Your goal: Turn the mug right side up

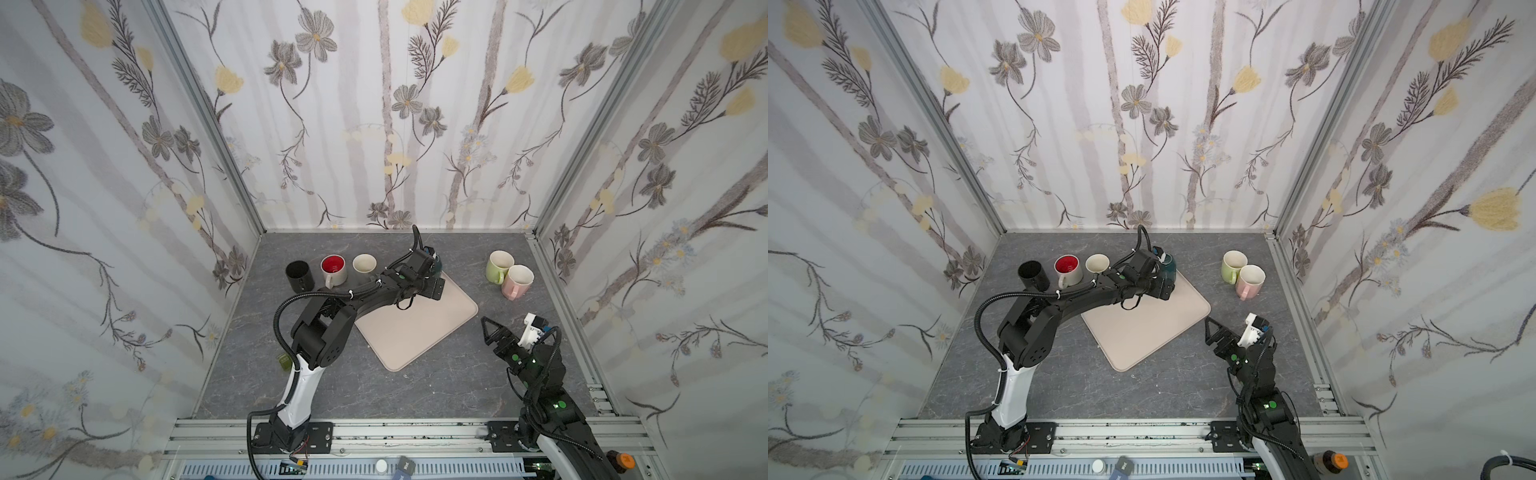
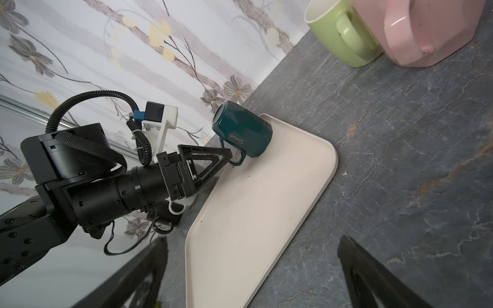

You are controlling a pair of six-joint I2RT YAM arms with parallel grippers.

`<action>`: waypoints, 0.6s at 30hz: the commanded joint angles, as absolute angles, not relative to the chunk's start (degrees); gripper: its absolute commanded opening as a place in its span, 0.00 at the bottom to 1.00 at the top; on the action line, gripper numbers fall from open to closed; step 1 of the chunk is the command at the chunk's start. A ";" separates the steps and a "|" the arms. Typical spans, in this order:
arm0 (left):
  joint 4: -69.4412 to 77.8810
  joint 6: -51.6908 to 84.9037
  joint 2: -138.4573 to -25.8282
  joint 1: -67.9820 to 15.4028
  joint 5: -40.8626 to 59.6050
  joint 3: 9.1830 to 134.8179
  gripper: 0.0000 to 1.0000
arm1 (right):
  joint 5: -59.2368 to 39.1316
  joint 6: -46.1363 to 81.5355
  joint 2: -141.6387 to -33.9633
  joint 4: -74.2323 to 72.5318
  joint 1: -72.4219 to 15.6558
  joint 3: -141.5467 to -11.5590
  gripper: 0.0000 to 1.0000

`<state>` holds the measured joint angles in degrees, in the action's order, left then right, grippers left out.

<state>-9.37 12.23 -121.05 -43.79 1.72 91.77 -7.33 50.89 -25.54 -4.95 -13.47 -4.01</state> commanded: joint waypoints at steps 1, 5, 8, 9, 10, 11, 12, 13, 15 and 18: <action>-10.07 10.87 -120.91 -43.87 1.10 92.50 0.94 | -7.84 51.41 -24.96 -6.09 -13.36 -3.54 1.00; -11.11 8.37 -121.98 -43.77 -0.62 93.98 0.93 | -8.10 51.43 -23.41 -5.33 -13.10 -2.94 1.00; -11.22 6.13 -122.92 -43.52 -1.82 95.02 0.93 | -8.27 51.36 -22.44 -4.62 -12.68 -2.47 1.00; -11.23 5.48 -123.34 -43.42 -2.20 95.49 0.95 | -8.44 51.41 -22.25 -4.41 -12.51 -2.39 1.00; -11.44 5.14 -123.75 -43.21 -2.86 96.02 0.95 | -8.53 51.33 -22.09 -4.27 -12.35 -2.29 1.00; -12.10 4.57 -124.28 -43.24 -3.32 96.89 0.95 | -8.66 51.33 -21.98 -4.23 -12.16 -2.30 1.00; -12.75 3.98 -124.81 -43.17 -3.63 97.73 0.95 | -8.91 51.27 -21.88 -4.09 -11.97 -2.32 1.00; -12.98 3.48 -125.20 -43.15 -3.94 98.28 0.96 | -9.17 51.16 -21.79 -4.00 -11.78 -2.37 1.00; -12.75 2.62 -125.80 -43.11 -3.96 98.89 0.96 | -9.59 51.15 -21.71 -3.65 -11.22 -2.40 1.00; -13.10 1.06 -126.88 -42.97 -3.91 100.33 0.97 | -10.26 51.15 -21.53 -3.60 -10.48 -2.55 1.00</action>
